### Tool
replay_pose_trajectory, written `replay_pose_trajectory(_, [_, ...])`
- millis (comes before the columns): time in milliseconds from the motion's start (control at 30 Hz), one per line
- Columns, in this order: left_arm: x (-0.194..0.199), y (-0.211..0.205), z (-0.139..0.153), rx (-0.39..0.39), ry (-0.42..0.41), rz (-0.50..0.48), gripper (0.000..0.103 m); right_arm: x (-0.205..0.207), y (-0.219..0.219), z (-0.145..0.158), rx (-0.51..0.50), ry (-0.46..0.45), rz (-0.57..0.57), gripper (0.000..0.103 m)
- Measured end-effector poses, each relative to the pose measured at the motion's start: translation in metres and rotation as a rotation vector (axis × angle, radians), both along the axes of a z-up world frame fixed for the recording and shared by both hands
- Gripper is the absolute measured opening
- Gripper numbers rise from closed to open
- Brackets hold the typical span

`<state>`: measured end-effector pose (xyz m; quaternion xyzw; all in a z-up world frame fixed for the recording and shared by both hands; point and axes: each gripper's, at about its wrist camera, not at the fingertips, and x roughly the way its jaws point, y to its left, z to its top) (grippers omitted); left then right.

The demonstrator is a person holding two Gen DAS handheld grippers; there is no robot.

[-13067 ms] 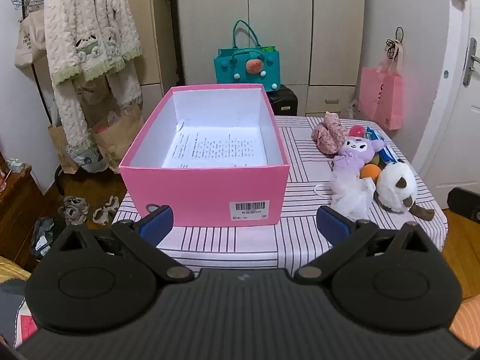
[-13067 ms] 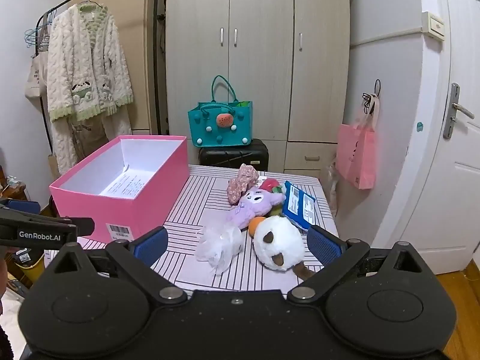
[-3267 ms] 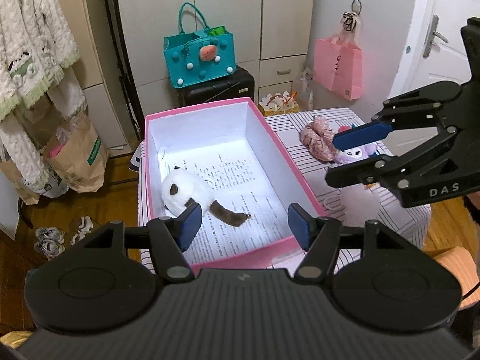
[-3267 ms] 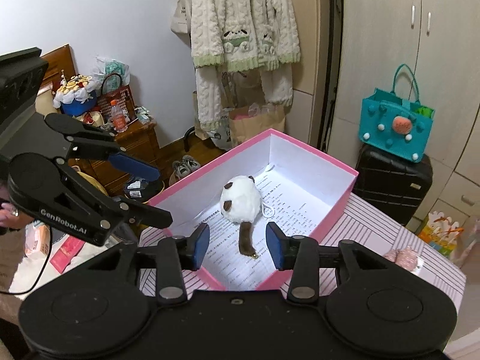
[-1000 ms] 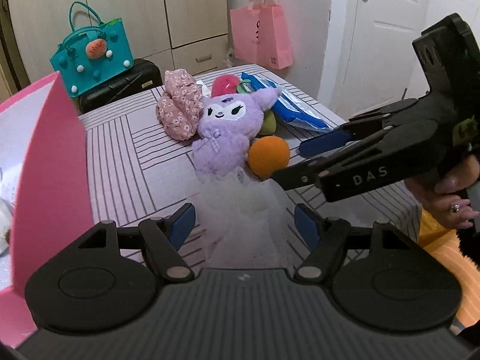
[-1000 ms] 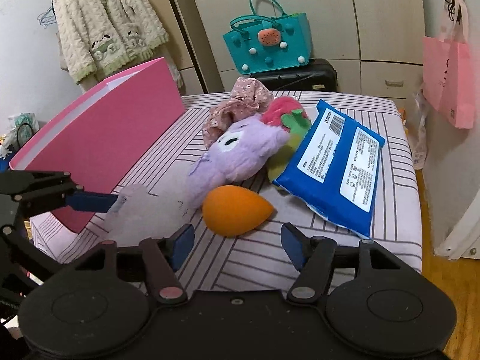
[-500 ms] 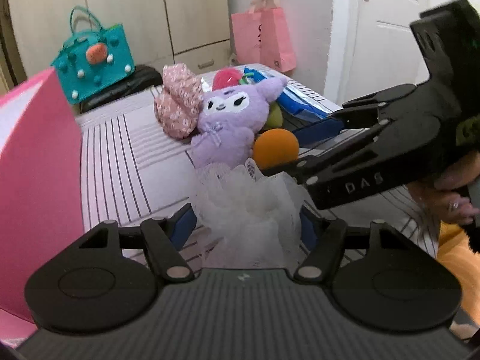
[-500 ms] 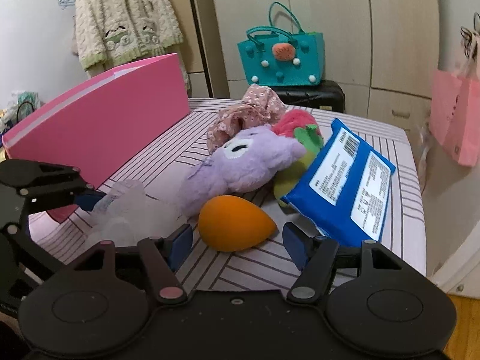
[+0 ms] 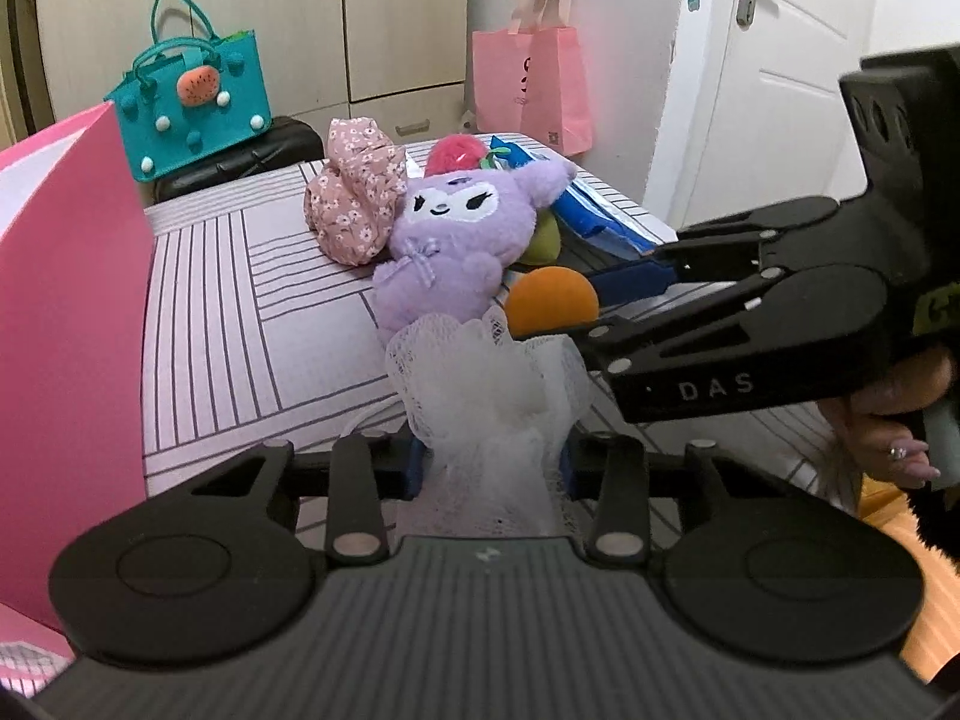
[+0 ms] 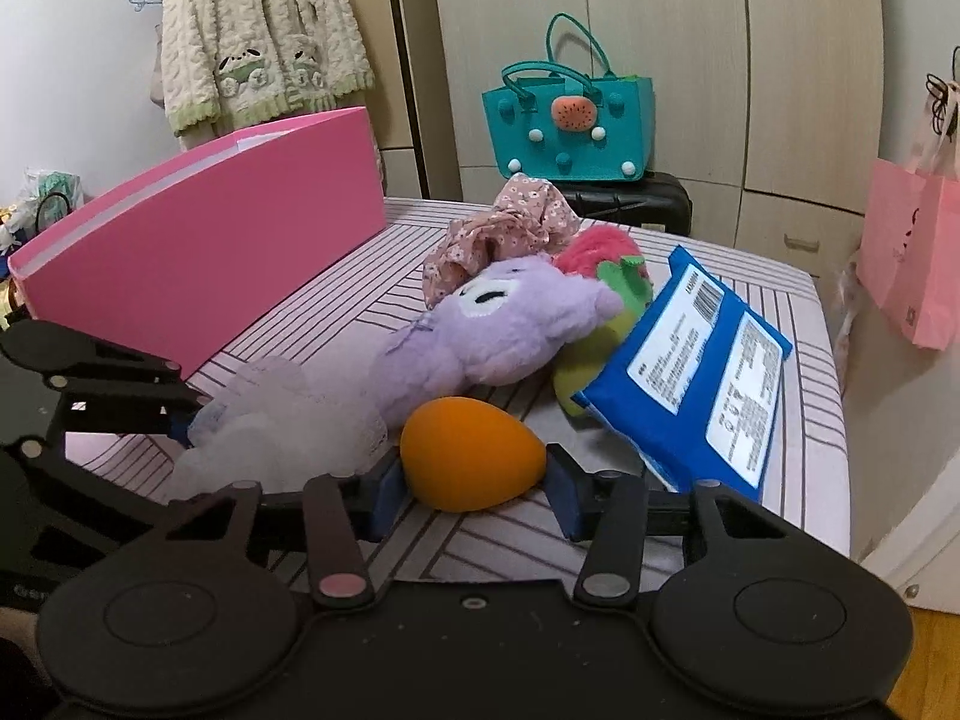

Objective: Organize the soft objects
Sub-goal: 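Carry the mesh puff and orange sponge in both tools over the pink box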

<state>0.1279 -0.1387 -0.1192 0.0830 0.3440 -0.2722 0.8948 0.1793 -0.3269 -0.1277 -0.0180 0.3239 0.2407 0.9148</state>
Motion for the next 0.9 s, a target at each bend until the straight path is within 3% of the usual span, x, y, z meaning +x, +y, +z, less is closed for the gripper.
replay_pose_trajectory(267, [-0.007,0.008,0.008,-0.014,0.027,-0.013,0.037,-0.019,-0.006,0.004,0.021,0.040,-0.048,0.055])
replay_pose_trajectory(900, [-0.042,0.042,0.033,-0.032,0.084,-0.035,0.037,-0.071,0.022,0.034,-0.011,0.087,-0.024,0.055])
